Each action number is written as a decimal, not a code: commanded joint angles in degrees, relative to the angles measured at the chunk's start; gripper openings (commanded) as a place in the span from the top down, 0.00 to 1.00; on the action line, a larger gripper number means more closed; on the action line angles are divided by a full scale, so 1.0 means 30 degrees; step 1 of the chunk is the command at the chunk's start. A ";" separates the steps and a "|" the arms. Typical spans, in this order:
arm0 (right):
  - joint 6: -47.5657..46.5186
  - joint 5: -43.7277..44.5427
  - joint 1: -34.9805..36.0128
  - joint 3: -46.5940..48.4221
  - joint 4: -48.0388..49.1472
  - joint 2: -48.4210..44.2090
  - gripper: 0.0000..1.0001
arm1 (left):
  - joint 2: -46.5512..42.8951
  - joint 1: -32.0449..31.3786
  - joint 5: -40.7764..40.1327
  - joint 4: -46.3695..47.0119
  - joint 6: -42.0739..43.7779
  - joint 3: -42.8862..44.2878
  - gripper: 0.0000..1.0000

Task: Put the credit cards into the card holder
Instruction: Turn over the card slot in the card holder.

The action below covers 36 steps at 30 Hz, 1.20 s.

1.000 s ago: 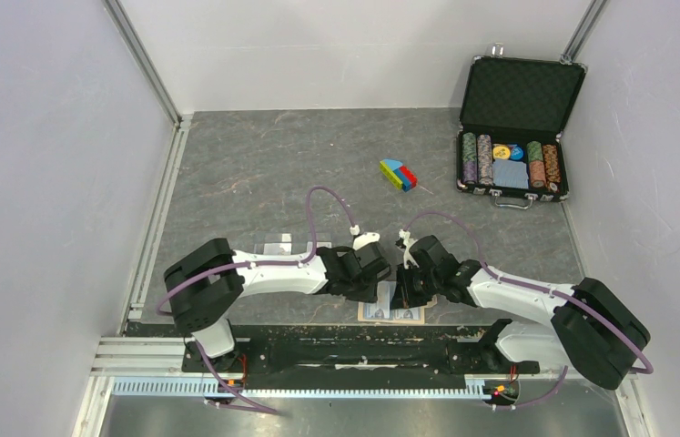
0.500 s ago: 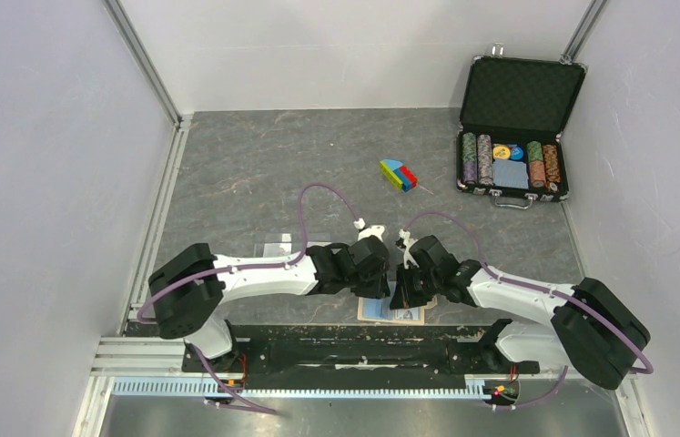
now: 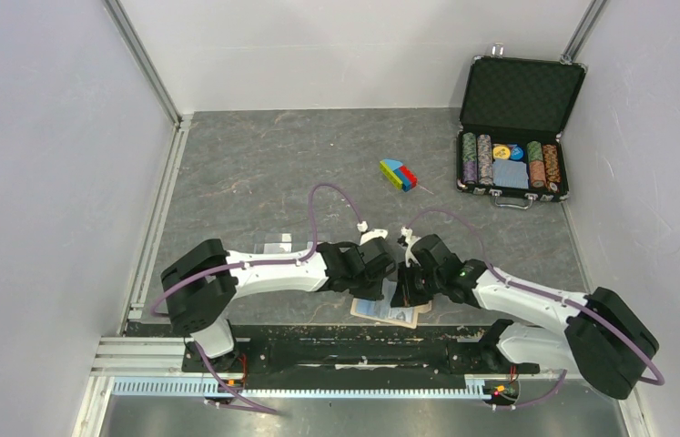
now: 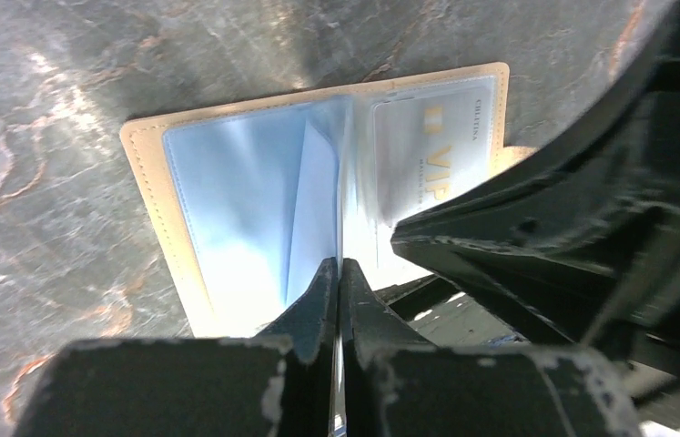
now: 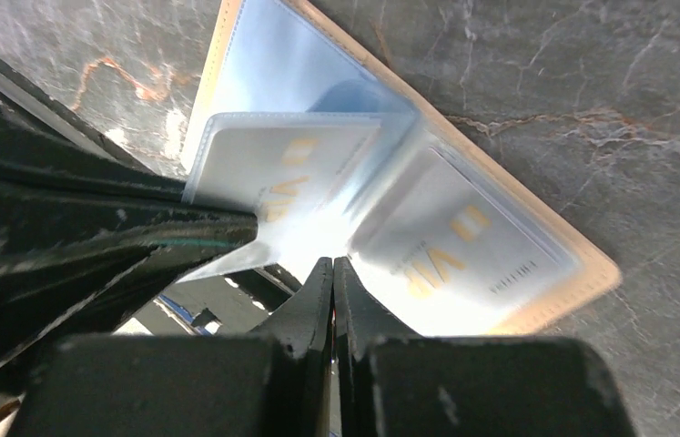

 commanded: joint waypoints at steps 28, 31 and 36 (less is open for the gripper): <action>-0.1677 0.3356 -0.1958 0.2766 -0.5011 -0.3306 1.00 | 0.2067 -0.0979 0.1920 -0.0869 0.1495 0.4355 0.45; -0.1813 0.3104 -0.1956 0.3131 -0.4951 -0.3021 1.00 | 0.1010 -0.0698 0.1707 -0.0311 0.1467 0.3690 0.42; -0.1700 0.1922 -0.1950 0.3636 -0.3795 -0.2103 1.00 | -0.1306 0.0412 0.1750 0.0730 0.1504 0.1770 0.38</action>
